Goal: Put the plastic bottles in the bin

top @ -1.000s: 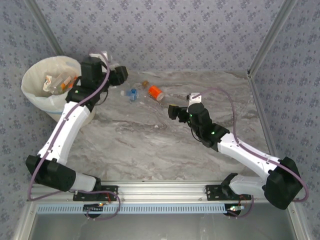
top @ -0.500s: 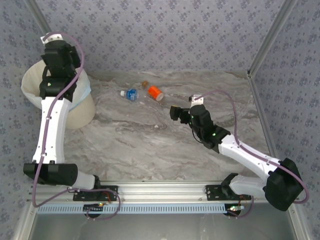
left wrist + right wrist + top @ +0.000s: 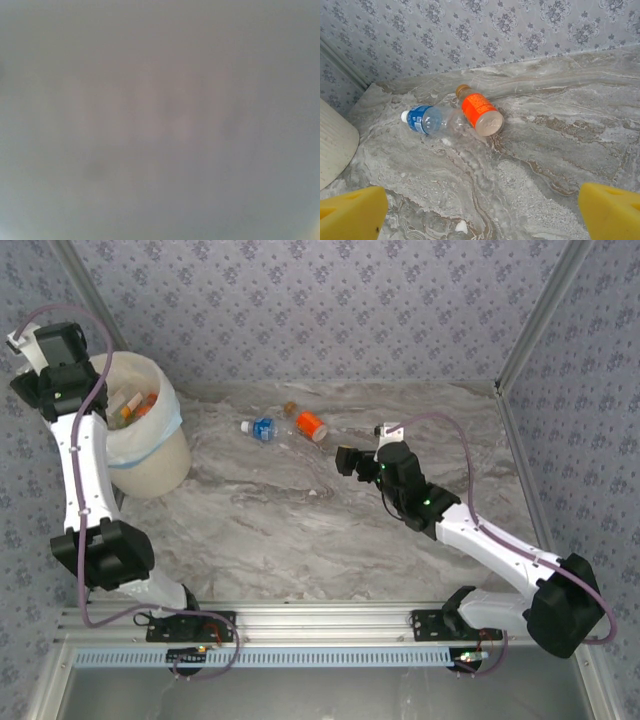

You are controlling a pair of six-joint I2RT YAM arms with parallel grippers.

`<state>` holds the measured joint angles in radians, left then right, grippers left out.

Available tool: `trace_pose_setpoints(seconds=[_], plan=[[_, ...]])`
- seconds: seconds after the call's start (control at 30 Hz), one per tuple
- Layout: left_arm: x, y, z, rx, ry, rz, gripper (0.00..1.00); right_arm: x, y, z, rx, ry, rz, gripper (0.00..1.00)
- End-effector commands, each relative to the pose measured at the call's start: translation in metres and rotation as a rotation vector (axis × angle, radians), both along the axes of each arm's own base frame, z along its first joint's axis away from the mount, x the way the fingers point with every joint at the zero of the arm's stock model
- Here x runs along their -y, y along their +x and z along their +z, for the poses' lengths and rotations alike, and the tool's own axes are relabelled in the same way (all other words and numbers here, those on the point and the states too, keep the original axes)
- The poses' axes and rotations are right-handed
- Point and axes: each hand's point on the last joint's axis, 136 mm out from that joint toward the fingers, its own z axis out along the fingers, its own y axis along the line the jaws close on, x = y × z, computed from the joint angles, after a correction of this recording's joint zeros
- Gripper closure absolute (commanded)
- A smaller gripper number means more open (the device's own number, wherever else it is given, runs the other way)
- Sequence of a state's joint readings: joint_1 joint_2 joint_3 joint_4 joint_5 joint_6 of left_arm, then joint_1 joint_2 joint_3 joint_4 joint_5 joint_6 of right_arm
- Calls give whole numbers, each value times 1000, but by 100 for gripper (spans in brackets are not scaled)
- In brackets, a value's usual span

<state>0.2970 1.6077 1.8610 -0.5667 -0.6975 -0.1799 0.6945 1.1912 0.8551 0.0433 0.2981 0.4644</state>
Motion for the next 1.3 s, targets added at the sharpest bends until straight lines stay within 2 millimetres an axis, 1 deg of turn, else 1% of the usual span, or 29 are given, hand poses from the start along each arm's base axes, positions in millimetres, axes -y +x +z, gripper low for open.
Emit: trace_pose_setpoints(seconds=[0.0, 0.03, 0.07, 0.1, 0.13, 0.2, 0.27, 0.3, 0.4, 0.47, 0.53, 0.6, 0.63, 0.67, 0.7, 0.77, 0.8, 0.87, 0.93, 1.03, 1.1, 1.2, 1.27], plan=[[-15, -9, -8, -20, -41, 81, 34, -5, -2, 11, 2, 19, 15, 0], [-16, -8, -20, -51, -75, 80, 30, -5, -3, 10, 0, 15, 15, 0], [-14, -3, -19, -47, -98, 55, 28, -6, -3, 10, -1, 12, 17, 0], [-11, 3, -25, -58, -123, 22, 25, -5, -3, 9, -1, 9, 17, 0], [-7, 9, -30, -69, -153, -10, 21, -5, -3, 9, -1, 9, 16, 0], [-3, 12, -33, -81, -187, -19, 10, -6, -3, 9, -1, 7, 19, 0], [1, 12, -27, -81, -194, -13, 2, -6, -3, 8, -4, 3, 20, 0], [4, 12, -23, -76, -187, -15, 1, -7, -4, 9, -2, 4, 22, 0], [21, 14, 0, -49, -139, -39, 0, -6, -4, 7, -4, -6, 23, 0], [41, 18, 15, -25, -110, -84, 1, -5, -4, 5, -6, -14, 18, 0], [67, 24, 25, -8, -98, -156, 1, -3, -5, 2, -8, -17, 11, 0], [103, 36, 30, -9, -79, -260, 1, 0, -5, 1, -5, -13, 0, 0], [127, 43, 30, -9, -72, -326, 1, 2, -6, 1, -6, -12, -6, 0], [149, 50, 27, -14, -75, -393, 1, 4, -6, 0, -6, -12, -15, 0], [168, 57, 21, -21, -85, -448, 1, 7, -6, -1, -9, -15, -26, 0], [212, 71, 4, -41, -123, -574, 1, 13, -7, -3, -12, -16, -50, 0], [227, 76, -5, -51, -143, -611, 1, 15, -8, -5, -15, -19, -57, 0], [260, 88, -30, -83, -221, -701, 1, 20, -10, -7, -16, -20, -70, 0], [285, 98, -56, -108, -319, -754, 1, 26, -12, -9, -21, -24, -86, 0], [315, 108, -93, -133, -422, -764, 0, 38, -16, -10, -23, -25, -118, 0], [333, 113, -117, -131, -488, -736, 1, 46, -20, -12, -28, -29, -142, 0], [353, 123, -154, -131, -595, -674, 0, 59, -25, -17, -37, -27, -176, 0], [360, 128, -180, -139, -666, -610, 0, 66, -27, -20, -43, -23, -193, 0]])
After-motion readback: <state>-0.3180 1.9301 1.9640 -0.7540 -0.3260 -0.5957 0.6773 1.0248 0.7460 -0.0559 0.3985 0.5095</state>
